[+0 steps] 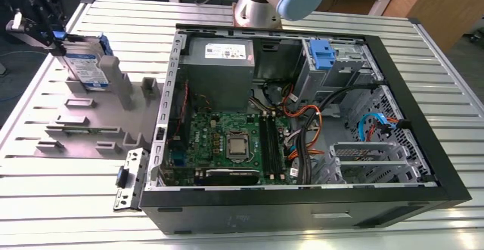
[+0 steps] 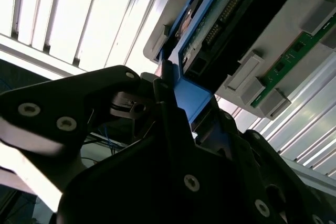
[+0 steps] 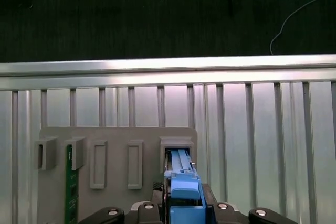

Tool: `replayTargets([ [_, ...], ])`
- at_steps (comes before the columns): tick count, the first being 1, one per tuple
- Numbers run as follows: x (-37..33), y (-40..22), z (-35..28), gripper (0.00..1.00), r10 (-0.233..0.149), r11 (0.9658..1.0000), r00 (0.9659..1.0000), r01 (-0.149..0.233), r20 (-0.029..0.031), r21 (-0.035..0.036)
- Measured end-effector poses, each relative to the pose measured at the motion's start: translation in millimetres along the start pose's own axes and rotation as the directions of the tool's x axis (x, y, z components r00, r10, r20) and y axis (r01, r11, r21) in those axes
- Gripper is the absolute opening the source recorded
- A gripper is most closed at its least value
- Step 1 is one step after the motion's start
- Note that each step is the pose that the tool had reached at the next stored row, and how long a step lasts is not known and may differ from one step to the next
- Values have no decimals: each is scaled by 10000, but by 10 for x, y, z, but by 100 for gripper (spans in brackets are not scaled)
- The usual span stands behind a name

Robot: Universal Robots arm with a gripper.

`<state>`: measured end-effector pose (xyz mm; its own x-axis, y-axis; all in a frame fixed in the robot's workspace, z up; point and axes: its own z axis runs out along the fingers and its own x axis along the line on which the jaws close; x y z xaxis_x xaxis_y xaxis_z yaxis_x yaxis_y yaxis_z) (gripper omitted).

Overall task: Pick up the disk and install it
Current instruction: 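Pick up the disk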

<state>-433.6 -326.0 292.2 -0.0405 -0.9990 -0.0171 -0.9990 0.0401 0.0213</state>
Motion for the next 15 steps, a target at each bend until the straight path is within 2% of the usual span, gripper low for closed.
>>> replayTargets([
  [11, 0, 0, 0, 36, -51, 10000, 10000, 51, -1, -2],
  [13, 0, 0, 0, 38, -57, 10000, 10000, 57, -1, -2],
  [14, 0, 0, 0, 44, -61, 10000, 10000, 61, -2, -2],
  [15, 0, 0, 0, 44, -64, 10000, 10000, 64, -2, -1],
])
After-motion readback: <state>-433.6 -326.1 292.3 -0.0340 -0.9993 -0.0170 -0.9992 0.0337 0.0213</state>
